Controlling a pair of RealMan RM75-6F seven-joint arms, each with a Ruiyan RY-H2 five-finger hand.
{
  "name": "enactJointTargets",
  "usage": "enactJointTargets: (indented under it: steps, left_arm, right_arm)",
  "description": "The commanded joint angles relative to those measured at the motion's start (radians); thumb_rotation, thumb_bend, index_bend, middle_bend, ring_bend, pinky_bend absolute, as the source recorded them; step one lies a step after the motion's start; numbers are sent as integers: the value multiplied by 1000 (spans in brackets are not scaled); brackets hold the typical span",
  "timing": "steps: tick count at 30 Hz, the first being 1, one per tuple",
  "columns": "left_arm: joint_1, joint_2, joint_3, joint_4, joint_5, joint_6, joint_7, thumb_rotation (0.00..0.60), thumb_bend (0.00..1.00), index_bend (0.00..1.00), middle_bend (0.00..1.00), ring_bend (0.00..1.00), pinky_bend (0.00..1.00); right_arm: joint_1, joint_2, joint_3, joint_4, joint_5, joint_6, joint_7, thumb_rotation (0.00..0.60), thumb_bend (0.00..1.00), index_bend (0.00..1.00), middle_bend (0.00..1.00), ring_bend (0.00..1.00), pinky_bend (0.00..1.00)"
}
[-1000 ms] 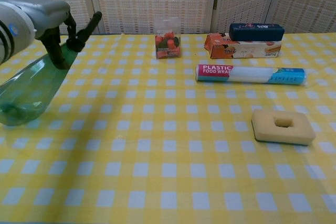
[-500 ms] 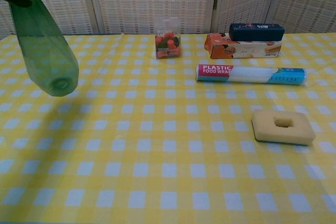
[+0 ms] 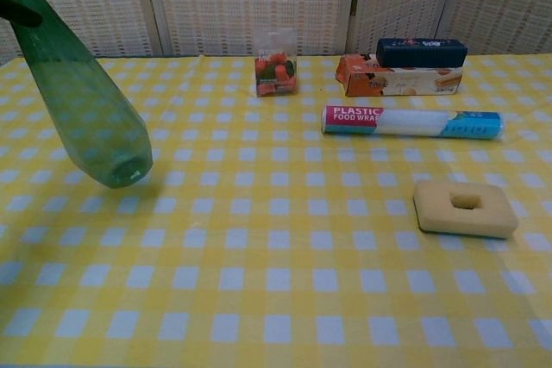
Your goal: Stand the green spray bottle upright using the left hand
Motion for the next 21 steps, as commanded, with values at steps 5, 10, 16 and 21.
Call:
enactJointTargets:
  steps: [5, 10, 16, 21]
  left_arm:
    - [12, -65, 96, 92, 166, 30, -61, 600, 605, 858, 1000, 1000, 1000]
    - [14, -123, 142, 132, 253, 92, -66, 600, 603, 858, 1000, 1000, 1000]
    - [17, -138, 171, 166, 278, 97, -74, 600, 586, 856, 1000, 1000, 1000]
    - [25, -146, 189, 196, 295, 81, -101, 600, 581, 854, 1000, 1000, 1000]
  right_arm:
    - [0, -4, 2, -5, 6, -1, -13, 600, 256, 0, 0, 0, 0]
    - [4, -6, 2, -6, 11, -9, -21, 600, 257, 0, 0, 0, 0]
    - [6, -9, 2, -8, 15, -15, -28, 600, 257, 0, 0, 0, 0]
    - [9, -13, 2, -10, 18, -21, -37, 600, 257, 0, 0, 0, 0]
